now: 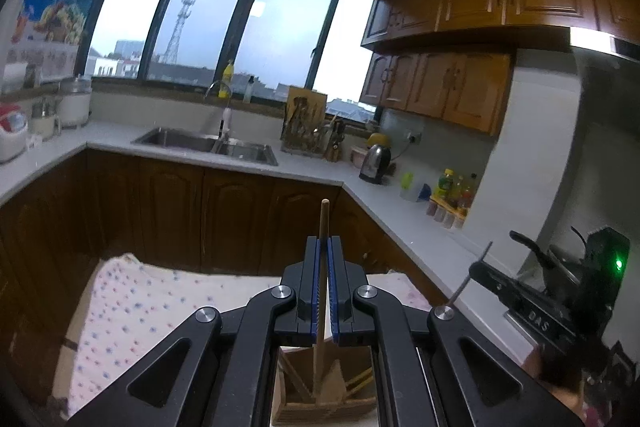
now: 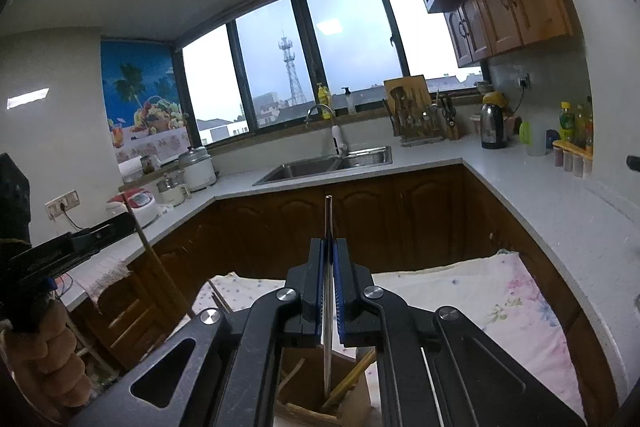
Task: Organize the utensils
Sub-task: 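Lower both chopsticks into the wooden holder, then open the left tool while the right tool opens, releasing both chopsticks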
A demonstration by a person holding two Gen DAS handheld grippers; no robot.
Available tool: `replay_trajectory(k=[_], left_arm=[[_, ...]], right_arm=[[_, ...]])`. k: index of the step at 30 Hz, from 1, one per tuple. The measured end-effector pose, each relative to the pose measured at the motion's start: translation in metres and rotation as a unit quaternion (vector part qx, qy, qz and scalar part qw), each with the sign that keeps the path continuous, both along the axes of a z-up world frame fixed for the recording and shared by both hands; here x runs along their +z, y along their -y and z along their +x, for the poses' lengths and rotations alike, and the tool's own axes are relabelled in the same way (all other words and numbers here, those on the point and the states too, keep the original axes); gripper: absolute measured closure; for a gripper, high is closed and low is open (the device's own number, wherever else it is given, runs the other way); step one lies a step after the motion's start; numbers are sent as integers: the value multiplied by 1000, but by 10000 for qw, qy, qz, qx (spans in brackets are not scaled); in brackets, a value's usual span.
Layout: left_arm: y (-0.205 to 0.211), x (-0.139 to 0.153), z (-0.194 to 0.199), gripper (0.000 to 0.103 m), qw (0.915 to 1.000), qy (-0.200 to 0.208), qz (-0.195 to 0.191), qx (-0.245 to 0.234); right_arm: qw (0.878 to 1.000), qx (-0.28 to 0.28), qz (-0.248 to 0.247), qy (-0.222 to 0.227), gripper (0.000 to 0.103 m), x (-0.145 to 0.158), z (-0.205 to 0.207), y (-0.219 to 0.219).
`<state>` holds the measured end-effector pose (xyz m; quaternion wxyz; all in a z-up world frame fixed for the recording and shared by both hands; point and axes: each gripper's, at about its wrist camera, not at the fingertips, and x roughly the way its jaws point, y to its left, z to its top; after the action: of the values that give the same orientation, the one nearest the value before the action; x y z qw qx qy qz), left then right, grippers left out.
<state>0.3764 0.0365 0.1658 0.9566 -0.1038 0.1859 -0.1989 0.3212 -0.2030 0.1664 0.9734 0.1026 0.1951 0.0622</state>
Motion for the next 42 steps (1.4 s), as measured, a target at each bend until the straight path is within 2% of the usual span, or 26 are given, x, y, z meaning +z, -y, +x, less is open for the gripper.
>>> replay_trajectory(k=[9,15,32,34,36,39,40,41,42], left_arm=[[-1,-64,37,102,9977,-567,-301,200],[0,-86,51,103,9956,-858,-282,261],[5,-96,60,103,9931,-1138,-200,179],[5,-96,59,103,9927,-1174,-204,188],[7,-98,58,103,9922,-1225,-188,138],[10,-96,53,96,9917,-1278,-100,121],[12,-95,50,89,9917,-1274,-49,137],[13,-93,48,79,9918,-1268,-6,167],[14,-91,44,74,9920,-1242,40,206]], right_arm=[[9999,-7,-18,-155,98,-44,1,-14],[9989,-27,96,-461,98,-71,2,-17],[9976,-36,189,-664,98,-73,5,-11],[9974,8,196,-692,97,-74,6,-12],[9974,6,218,-689,91,-73,6,-12],[9974,-30,257,-675,90,-72,1,-11],[9974,-54,274,-665,89,-70,-1,-11],[9974,-71,294,-650,83,-70,-3,-10],[9975,-78,327,-615,72,-69,-6,-8]])
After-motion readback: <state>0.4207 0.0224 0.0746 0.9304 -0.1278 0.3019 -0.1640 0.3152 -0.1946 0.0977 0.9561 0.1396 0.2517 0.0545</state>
